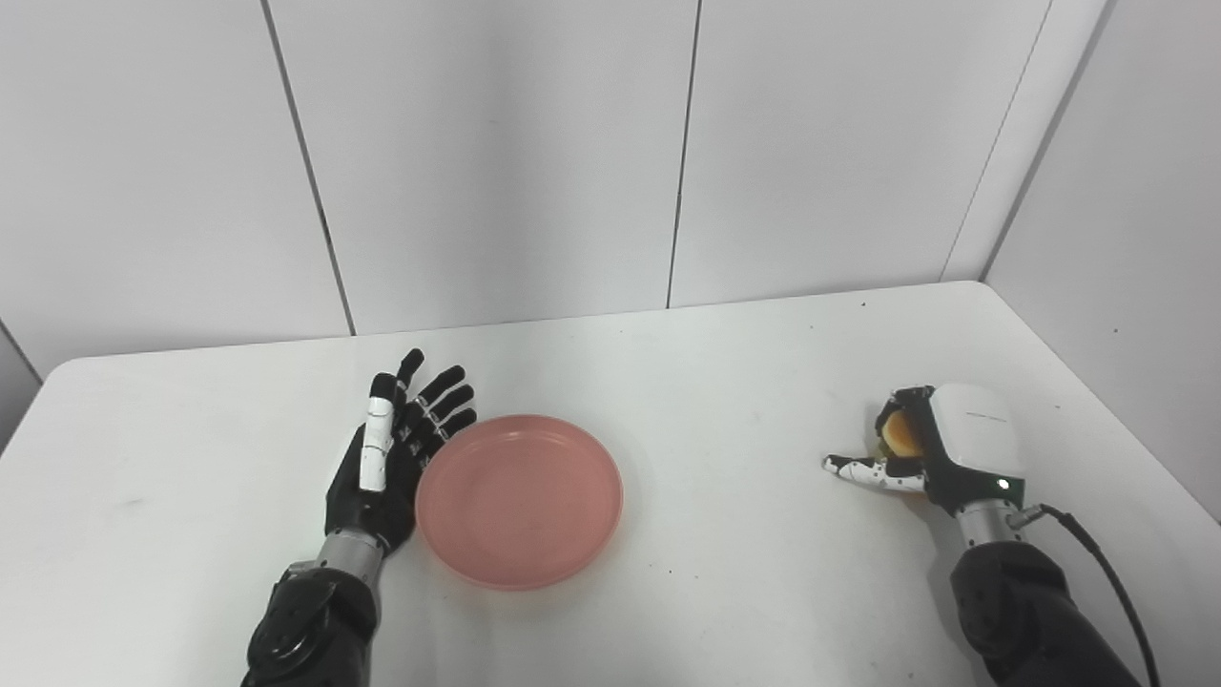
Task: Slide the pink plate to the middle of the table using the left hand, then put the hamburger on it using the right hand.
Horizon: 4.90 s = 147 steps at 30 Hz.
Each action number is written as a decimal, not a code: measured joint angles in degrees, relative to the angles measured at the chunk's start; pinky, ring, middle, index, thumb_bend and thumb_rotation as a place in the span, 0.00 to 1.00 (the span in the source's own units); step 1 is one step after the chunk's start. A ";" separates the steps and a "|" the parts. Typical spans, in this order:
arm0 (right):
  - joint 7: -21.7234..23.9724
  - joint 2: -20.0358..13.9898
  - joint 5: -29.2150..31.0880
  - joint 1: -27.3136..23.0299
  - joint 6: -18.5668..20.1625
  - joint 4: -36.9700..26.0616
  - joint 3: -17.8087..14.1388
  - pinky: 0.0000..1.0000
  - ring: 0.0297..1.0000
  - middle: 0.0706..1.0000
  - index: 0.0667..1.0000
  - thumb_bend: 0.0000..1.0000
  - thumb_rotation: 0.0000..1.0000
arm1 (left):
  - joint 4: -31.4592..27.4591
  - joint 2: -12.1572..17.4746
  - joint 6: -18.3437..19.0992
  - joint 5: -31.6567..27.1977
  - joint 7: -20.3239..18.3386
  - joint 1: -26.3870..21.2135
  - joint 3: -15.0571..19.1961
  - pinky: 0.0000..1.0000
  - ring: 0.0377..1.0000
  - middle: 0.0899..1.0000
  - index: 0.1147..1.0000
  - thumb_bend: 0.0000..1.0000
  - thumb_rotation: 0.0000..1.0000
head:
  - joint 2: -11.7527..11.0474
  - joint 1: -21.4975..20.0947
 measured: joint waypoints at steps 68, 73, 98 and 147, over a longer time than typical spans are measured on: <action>6.76 19.85 -7.47 -14.11 -8.75 3.63 20.21 0.24 0.30 0.37 0.44 0.51 0.17 | 7.04 -4.99 -7.76 7.07 4.67 -3.45 -2.81 0.69 0.85 0.86 0.94 0.86 0.85 | -2.99 17.23; 6.37 19.07 -7.42 -14.08 -9.81 2.97 20.81 0.46 0.52 0.59 0.66 0.66 0.88 | 7.06 -5.00 -7.79 7.62 4.81 -3.42 -2.99 0.67 0.81 0.80 0.93 0.90 0.85 | -3.16 16.79; 7.36 17.64 -3.01 -11.14 -11.08 -13.95 15.60 0.64 0.74 0.79 0.74 0.76 1.00 | 7.35 -4.95 -7.63 6.27 4.46 -3.54 -2.29 0.81 0.85 0.83 0.94 0.91 0.85 | -2.81 16.17; 10.90 29.02 38.71 -8.07 -8.53 3.11 -6.51 0.90 0.92 0.94 0.93 0.63 1.00 | -5.71 -2.00 1.32 16.17 19.99 2.14 -1.80 0.99 0.96 0.99 1.00 0.72 0.82 | -5.01 14.68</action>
